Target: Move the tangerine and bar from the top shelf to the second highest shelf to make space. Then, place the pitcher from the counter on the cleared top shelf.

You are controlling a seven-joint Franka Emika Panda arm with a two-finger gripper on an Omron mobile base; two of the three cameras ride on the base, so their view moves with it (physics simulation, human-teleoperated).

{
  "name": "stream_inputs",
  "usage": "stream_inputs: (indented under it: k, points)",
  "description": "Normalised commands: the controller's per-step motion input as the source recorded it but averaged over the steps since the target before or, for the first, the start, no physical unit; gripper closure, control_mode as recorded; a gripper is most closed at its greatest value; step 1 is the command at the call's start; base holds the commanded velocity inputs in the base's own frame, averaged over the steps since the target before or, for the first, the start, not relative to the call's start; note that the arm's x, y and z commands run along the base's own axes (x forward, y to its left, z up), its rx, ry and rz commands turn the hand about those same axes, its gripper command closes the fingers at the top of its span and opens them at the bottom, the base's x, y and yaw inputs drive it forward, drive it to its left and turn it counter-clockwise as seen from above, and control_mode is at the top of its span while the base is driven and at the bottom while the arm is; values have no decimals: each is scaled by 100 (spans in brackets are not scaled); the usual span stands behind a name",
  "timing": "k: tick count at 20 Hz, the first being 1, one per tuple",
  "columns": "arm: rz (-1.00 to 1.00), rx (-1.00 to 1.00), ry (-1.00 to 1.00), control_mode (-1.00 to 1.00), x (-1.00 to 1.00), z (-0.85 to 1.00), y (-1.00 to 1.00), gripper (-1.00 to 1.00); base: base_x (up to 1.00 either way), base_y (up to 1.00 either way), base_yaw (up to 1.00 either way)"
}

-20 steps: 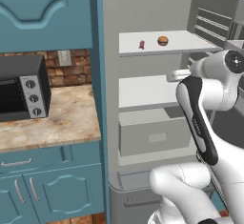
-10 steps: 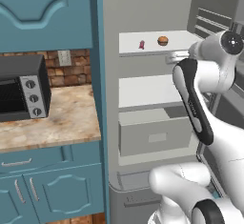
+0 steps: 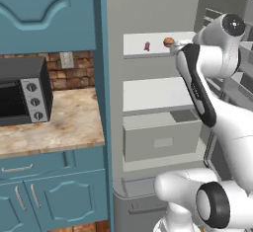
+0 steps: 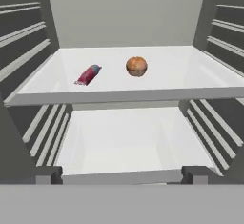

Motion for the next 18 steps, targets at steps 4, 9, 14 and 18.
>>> stream_inputs:
  k: [4,9,14,18]
  points:
    - [0,0,6,-100,41,0,-15,-100,0,0,0]
    - [0,0,2,-100,41,-3,-13,-100,0,0,0]
    - [0,0,3,-100,38,-10,-19,-100,0,0,0]
    - [0,0,1,-100,37,-24,-7,-100,0,0,0]
